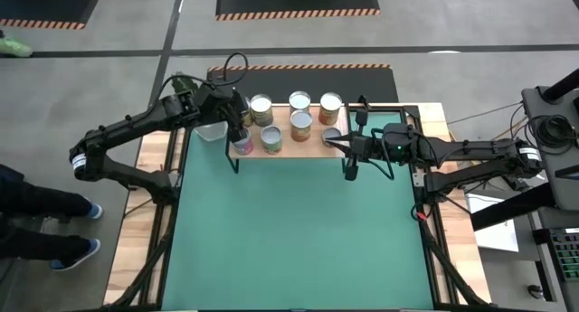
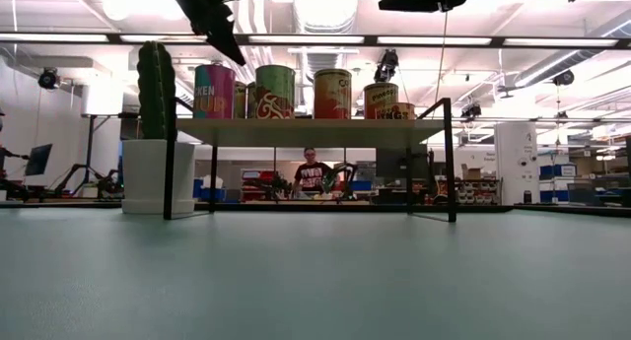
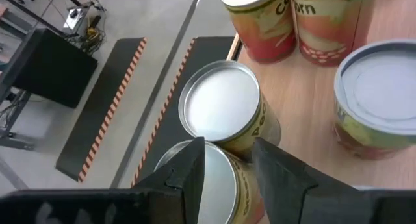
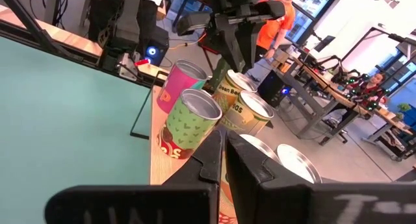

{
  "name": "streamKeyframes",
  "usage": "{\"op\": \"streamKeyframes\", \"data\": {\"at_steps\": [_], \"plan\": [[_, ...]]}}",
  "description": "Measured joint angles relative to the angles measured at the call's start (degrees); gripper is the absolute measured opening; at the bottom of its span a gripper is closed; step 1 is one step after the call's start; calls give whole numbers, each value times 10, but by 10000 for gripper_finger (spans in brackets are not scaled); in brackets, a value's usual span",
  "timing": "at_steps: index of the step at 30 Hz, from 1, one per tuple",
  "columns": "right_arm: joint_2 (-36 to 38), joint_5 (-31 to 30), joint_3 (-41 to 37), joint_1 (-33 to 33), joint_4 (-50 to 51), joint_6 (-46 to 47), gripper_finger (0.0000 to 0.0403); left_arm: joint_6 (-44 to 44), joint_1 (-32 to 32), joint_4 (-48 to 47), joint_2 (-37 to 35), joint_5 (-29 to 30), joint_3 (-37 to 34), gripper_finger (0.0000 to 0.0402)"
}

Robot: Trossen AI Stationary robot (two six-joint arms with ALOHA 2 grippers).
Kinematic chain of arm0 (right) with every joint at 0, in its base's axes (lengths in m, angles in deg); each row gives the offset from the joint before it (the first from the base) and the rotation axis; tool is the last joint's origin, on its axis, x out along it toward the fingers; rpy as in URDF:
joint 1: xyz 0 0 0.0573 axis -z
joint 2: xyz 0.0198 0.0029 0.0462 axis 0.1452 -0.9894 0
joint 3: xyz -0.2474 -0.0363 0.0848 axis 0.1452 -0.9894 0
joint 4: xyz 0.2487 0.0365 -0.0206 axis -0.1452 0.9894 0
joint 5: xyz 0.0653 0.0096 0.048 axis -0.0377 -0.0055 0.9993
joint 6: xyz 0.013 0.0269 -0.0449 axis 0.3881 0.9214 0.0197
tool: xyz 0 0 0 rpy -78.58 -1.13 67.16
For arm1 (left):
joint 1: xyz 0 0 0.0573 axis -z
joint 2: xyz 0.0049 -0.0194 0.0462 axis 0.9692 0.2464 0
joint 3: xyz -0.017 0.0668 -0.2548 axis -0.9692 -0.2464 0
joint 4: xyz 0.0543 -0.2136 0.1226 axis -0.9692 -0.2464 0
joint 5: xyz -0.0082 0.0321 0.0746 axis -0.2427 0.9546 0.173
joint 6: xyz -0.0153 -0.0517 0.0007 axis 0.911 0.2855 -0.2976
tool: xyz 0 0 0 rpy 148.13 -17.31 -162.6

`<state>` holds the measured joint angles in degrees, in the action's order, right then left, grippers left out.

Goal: Pick and place cans onto a shelf
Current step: Adjust the canned goods on the shelf

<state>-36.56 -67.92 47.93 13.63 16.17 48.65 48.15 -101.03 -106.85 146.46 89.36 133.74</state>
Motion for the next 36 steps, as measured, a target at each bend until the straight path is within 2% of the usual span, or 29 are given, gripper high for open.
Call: {"op": "streamKeyframes", "data": {"at_steps": [8, 17, 26, 36], "plan": [[0, 0, 0, 0, 0, 0, 9, 6, 0, 12, 0, -9, 0, 111], [0, 0, 0, 0, 6, 0, 9, 30, 0, 20, 0, -136, 0, 111], [0, 0, 0, 0, 9, 0, 9, 52, 17, 18, 0, -147, 0, 111], [0, 0, 0, 0, 9, 0, 9, 60, 81, 3, 0, -147, 0, 111]]}}
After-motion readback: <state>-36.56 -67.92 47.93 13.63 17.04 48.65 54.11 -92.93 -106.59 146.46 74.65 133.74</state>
